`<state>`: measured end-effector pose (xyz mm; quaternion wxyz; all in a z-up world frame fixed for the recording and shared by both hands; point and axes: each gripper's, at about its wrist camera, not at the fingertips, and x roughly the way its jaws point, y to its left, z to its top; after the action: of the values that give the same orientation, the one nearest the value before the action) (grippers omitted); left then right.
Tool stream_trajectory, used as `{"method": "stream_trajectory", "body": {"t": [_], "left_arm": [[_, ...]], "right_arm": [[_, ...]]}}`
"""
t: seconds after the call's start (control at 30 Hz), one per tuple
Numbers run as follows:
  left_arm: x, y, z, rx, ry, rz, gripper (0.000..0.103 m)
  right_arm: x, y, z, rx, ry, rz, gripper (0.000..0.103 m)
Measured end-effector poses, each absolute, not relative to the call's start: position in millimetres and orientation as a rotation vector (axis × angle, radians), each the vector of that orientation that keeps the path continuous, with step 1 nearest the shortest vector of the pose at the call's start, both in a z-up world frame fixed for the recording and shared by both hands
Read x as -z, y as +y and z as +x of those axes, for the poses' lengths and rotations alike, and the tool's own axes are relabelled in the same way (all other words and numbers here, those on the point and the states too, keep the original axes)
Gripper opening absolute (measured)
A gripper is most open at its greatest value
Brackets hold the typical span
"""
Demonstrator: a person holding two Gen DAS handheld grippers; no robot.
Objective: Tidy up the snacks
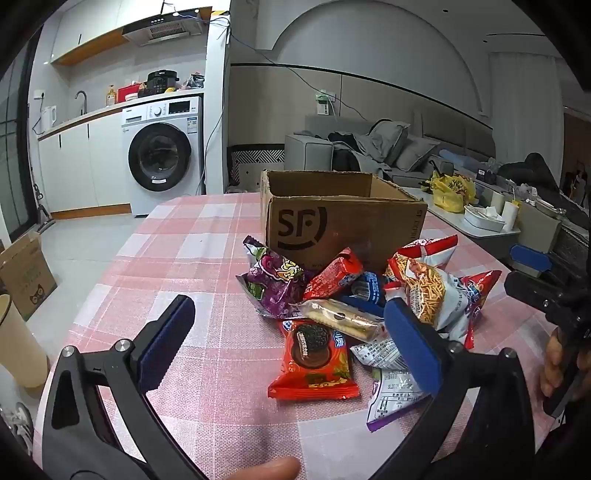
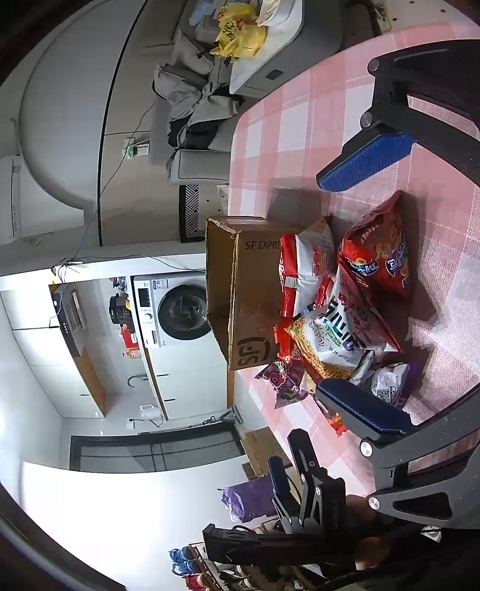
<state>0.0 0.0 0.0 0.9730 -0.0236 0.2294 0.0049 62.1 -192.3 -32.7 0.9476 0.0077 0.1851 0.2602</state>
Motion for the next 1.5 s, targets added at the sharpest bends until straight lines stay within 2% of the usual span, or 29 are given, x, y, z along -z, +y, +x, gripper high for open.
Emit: {"method": "stream_trajectory", "body": {"t": [1.5], "left_arm": [[0.1,1.4,0.6,-0.008,0.47,-0.066,0.102]], "right_arm": [[33.1,-194.2,64.2,-0.528,0.383,0.017,0.103]]}}
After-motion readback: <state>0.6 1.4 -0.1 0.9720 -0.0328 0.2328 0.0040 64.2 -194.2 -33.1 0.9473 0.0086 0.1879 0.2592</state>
